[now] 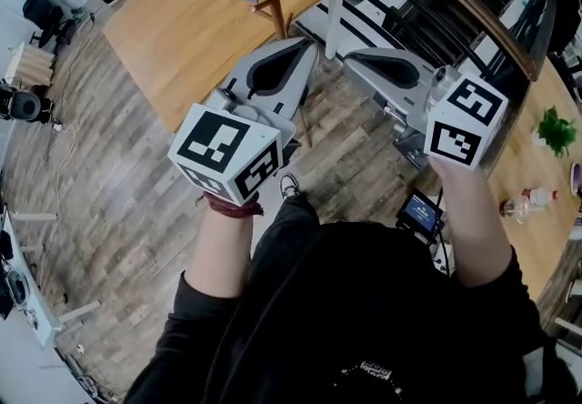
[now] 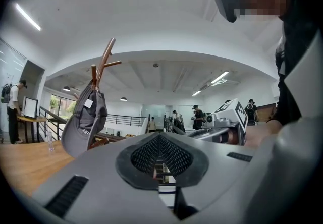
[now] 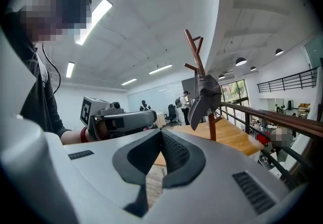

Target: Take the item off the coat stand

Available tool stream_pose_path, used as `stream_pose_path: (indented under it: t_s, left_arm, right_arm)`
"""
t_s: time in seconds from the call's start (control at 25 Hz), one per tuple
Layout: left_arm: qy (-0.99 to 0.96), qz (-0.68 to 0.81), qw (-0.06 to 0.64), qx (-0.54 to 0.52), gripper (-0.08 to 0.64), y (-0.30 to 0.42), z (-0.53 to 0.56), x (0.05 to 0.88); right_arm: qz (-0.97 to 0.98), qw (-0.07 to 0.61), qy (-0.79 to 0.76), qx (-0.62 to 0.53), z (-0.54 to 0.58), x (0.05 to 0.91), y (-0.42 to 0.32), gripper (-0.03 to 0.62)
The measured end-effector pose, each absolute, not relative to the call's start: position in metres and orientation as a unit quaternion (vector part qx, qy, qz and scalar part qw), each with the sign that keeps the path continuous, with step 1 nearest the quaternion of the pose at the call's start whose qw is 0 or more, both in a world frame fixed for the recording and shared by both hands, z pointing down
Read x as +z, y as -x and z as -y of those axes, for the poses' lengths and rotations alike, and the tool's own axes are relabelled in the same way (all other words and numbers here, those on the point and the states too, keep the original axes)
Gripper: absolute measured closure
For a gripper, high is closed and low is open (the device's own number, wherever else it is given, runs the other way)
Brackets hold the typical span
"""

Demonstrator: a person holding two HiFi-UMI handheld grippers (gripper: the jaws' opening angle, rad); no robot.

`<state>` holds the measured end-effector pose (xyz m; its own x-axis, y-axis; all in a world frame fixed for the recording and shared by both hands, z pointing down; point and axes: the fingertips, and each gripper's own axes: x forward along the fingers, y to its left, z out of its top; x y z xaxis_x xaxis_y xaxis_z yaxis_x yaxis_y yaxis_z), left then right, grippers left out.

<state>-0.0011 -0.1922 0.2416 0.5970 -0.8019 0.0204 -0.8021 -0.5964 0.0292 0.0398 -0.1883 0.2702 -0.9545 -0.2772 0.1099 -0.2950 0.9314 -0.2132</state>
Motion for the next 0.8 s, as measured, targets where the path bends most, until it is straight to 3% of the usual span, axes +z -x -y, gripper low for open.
stream_pose_path:
  t_s: [0.36,0.8]
  left_arm:
    - [-0.915,0.404,0.014,0.007,0.563,0.057,0.251,0.232]
    - [-0.936,0.352,-0.003,0.004,0.563,0.074,0.292,0.235]
  right_arm:
    - [0.976,0.03,-0.19,0.105,0.252,0.242,0.014,0.574]
    - [0.961,0.025,-0.25,0.111,0.29,0.248,0.034,0.574]
